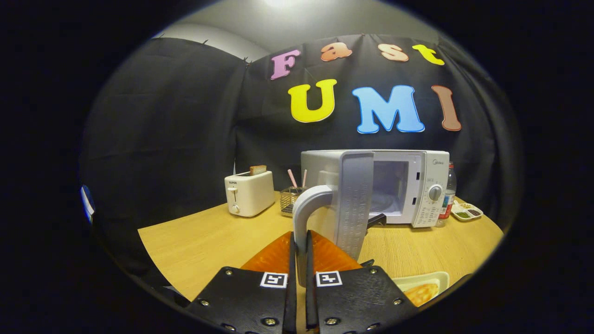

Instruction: Open the microwave, put the food inside, and close the microwave door.

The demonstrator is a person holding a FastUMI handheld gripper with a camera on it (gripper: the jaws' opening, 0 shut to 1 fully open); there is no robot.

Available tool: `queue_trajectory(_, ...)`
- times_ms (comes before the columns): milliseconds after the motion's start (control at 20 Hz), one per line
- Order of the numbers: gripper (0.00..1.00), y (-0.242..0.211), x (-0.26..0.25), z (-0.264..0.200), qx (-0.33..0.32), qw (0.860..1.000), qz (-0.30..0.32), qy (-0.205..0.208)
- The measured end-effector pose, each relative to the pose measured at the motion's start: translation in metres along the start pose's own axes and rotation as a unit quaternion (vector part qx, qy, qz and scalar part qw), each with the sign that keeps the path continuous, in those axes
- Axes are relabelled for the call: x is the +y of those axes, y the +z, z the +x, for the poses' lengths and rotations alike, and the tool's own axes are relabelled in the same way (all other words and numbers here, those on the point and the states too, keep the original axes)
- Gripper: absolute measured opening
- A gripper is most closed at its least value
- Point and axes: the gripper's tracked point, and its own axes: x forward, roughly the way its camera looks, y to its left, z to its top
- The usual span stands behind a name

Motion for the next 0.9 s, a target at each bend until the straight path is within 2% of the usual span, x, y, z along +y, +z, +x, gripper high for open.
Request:
queue_trajectory(250,0.08,0.0,0.058,0.005,-0.024,1.0,-0.013,-0.01)
queue_trajectory(400,0.08,-0.009,0.097,-0.001,-0.015,0.999,0.002,0.039)
queue_trajectory(600,0.08,-0.014,0.089,-0.018,-0.016,0.998,-0.041,0.047)
queue_trajectory(750,0.34,-0.018,0.062,-0.03,-0.004,0.998,-0.04,0.047)
queue_trajectory(800,0.4,-0.018,0.046,-0.034,0.001,0.998,-0.045,0.032)
queue_trajectory(850,0.53,-0.02,0.026,-0.039,0.006,0.999,-0.053,0.009)
queue_trajectory(900,0.56,-0.023,0.007,-0.045,0.007,0.998,-0.055,-0.009)
